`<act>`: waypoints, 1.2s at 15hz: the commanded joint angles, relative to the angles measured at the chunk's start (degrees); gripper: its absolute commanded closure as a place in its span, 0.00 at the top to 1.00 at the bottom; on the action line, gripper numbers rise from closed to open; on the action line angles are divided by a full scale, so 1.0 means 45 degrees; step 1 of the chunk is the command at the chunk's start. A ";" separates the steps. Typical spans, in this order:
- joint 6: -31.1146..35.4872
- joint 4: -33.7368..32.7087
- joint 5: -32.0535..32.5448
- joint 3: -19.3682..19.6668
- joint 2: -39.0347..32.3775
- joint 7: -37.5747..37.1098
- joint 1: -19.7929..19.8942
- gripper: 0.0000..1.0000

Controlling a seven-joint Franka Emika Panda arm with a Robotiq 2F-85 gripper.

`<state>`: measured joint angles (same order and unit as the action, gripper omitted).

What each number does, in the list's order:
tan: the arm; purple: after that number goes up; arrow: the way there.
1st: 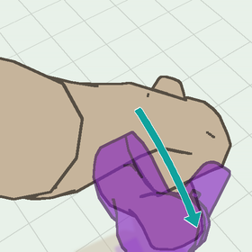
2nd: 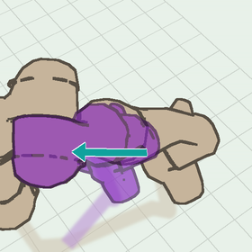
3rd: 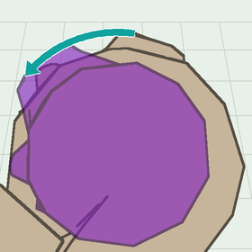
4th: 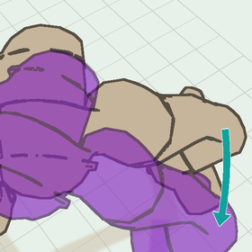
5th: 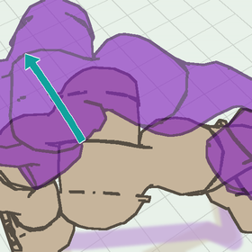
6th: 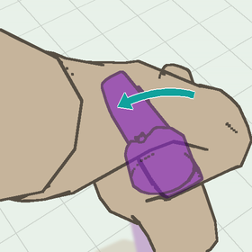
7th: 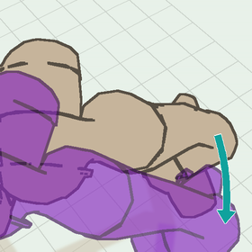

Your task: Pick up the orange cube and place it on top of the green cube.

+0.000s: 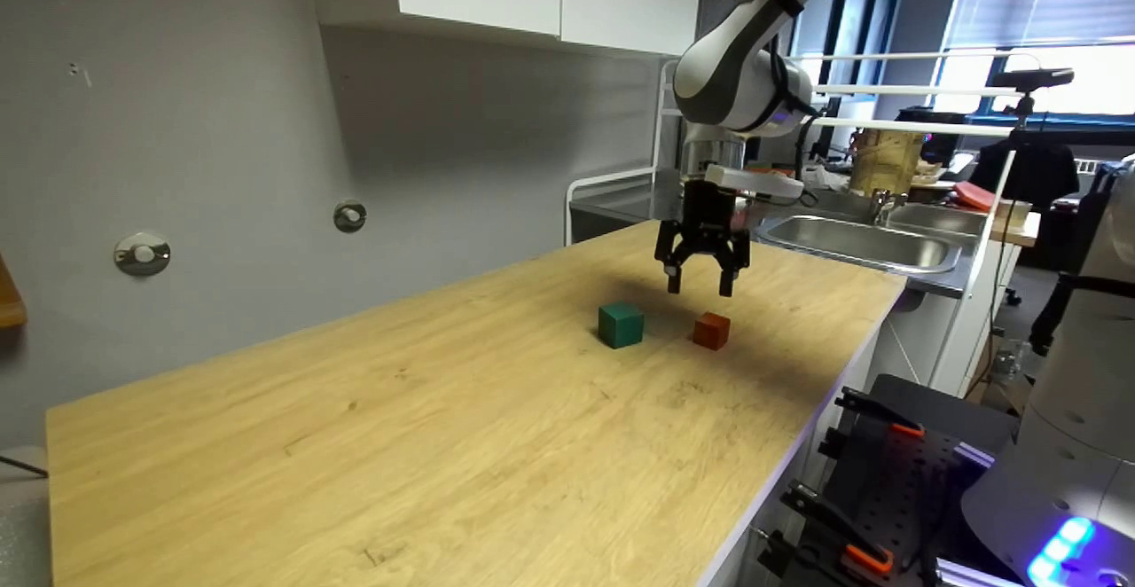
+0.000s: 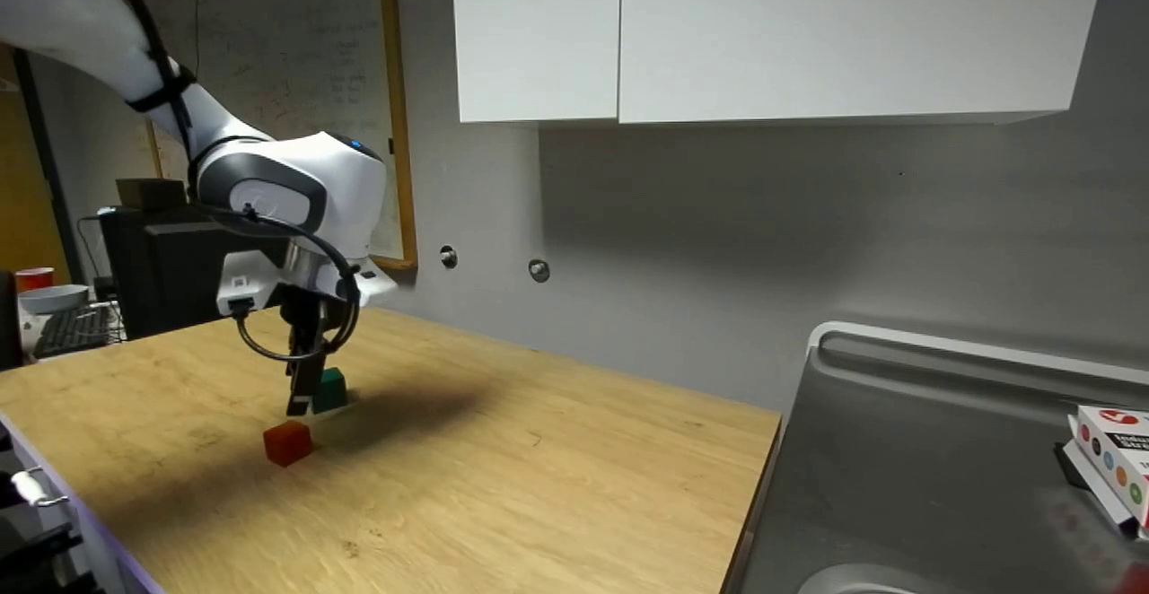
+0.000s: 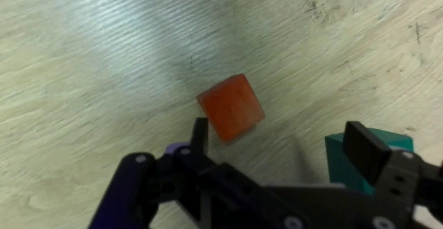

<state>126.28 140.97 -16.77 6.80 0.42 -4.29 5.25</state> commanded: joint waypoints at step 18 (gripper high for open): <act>0.0293 0.0026 -0.0045 -0.0087 -0.1001 -0.0580 0.0222 0.19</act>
<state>128.02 142.11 -18.05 7.09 -5.51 -4.50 6.98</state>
